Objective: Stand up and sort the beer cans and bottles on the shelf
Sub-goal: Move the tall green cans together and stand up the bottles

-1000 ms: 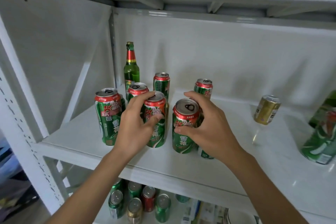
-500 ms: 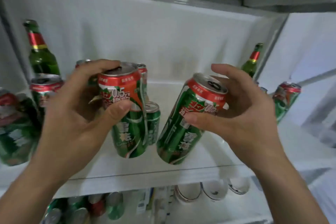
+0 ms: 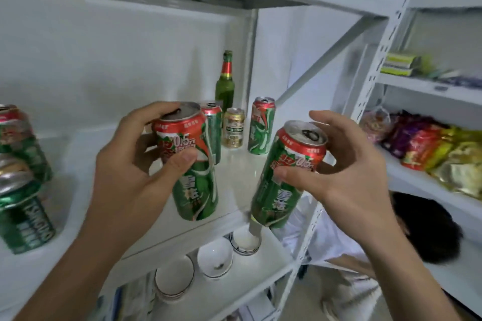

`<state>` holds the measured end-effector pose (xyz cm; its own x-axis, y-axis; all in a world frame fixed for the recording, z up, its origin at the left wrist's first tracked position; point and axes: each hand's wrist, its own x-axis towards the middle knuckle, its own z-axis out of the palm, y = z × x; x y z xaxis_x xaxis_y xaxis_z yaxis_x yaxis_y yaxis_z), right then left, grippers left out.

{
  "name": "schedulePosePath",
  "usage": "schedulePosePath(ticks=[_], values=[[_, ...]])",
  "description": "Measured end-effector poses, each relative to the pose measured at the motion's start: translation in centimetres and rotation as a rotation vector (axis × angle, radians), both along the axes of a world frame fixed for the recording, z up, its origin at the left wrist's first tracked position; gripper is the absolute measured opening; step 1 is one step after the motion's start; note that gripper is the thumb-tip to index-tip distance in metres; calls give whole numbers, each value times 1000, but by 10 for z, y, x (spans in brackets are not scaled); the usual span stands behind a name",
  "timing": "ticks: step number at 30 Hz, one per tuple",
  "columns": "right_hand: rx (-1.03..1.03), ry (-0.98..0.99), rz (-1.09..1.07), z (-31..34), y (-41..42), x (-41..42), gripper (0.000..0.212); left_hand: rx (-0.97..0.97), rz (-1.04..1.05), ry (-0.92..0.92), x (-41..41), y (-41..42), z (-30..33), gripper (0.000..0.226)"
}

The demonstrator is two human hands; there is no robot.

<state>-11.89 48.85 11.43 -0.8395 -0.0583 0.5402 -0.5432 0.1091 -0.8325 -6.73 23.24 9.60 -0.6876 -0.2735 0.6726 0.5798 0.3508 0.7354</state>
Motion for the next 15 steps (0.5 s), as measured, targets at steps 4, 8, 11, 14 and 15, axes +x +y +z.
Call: schedulePosePath(ticks=[4, 8, 11, 14, 15], values=[[8, 6, -44, -6, 39, -23, 79, -2, -33, -6, -30, 43, -6, 57], [-11, -8, -61, -11, 56, -51, 79, -12, -44, -28, -56, 60, -9, 61], [-25, -16, -80, -14, 59, -73, 80, 2, -31, -27, -74, 61, -9, 61], [-24, -17, -81, -17, 57, -96, 80, -10, -12, -27, -92, 55, -12, 60], [-26, -17, -82, -18, 56, -103, 80, -12, -9, -32, -97, 53, -13, 60]])
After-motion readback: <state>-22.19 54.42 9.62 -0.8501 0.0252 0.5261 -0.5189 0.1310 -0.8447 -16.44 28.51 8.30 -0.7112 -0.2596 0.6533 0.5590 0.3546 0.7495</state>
